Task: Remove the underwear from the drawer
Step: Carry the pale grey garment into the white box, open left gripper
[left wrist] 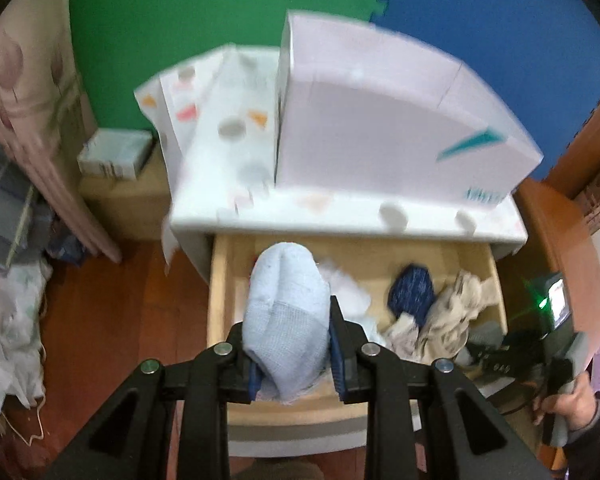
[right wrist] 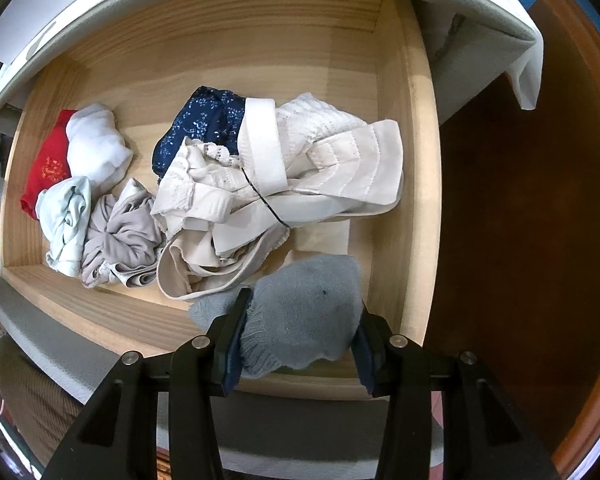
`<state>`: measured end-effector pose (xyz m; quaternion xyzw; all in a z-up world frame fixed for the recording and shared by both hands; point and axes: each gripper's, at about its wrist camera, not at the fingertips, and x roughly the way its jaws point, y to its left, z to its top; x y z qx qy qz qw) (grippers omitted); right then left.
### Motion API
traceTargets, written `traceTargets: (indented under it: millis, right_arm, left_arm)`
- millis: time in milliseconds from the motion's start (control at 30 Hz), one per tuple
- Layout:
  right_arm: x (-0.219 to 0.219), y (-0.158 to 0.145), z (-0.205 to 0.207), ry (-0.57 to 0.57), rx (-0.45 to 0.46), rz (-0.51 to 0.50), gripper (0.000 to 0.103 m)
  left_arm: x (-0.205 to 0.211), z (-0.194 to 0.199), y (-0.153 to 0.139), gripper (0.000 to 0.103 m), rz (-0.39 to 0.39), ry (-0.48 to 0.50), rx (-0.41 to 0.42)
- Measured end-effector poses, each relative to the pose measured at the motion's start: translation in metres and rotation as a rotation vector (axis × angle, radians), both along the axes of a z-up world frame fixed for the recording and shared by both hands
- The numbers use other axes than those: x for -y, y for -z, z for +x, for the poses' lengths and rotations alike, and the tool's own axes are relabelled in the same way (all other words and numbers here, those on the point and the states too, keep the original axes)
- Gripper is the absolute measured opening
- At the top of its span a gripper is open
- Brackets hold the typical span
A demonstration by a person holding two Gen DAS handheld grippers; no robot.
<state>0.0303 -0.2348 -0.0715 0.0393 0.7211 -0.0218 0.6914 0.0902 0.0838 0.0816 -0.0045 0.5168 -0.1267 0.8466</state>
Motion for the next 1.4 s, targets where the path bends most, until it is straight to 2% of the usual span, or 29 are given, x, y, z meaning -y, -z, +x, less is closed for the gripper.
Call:
traceTargets:
  millis: [200, 333, 533, 700, 900, 1167, 1267, 1400]
  right_arm:
    - [0.001, 0.001, 0.001, -0.004, -0.005, -0.003, 0.042]
    - [0.001, 0.002, 0.001, 0.001, -0.007, 0.001, 0.042]
    - [0.004, 0.003, 0.001, 0.023, -0.004, -0.005, 0.042]
    - [0.006, 0.003, 0.002, 0.022, 0.0, -0.01, 0.042]
    - [0.004, 0.003, 0.001, 0.024, 0.001, 0.006, 0.042]
    - [0.003, 0.006, 0.005, 0.017, -0.007, 0.022, 0.042]
    - [0.001, 0.008, 0.006, 0.015, -0.014, 0.029, 0.042]
    - [0.002, 0.01, 0.007, 0.019, -0.016, 0.036, 0.042]
  left_arm:
    - [-0.001, 0.007, -0.074, 0.026, -0.047, 0.005, 0.165]
    - [0.007, 0.018, -0.122, 0.026, -0.044, 0.015, 0.297]
    - [0.024, 0.058, -0.148, 0.026, -0.034, 0.026, 0.349]
    - [0.039, 0.093, -0.144, 0.026, -0.034, 0.005, 0.341]
    - [0.065, 0.125, -0.11, 0.026, 0.001, 0.018, 0.267]
    - [0.094, 0.14, -0.061, 0.027, 0.117, 0.068, 0.184]
    - [0.096, 0.143, -0.052, 0.03, 0.132, 0.073, 0.161]
    - [0.097, 0.143, -0.052, 0.042, 0.193, 0.041, 0.173]
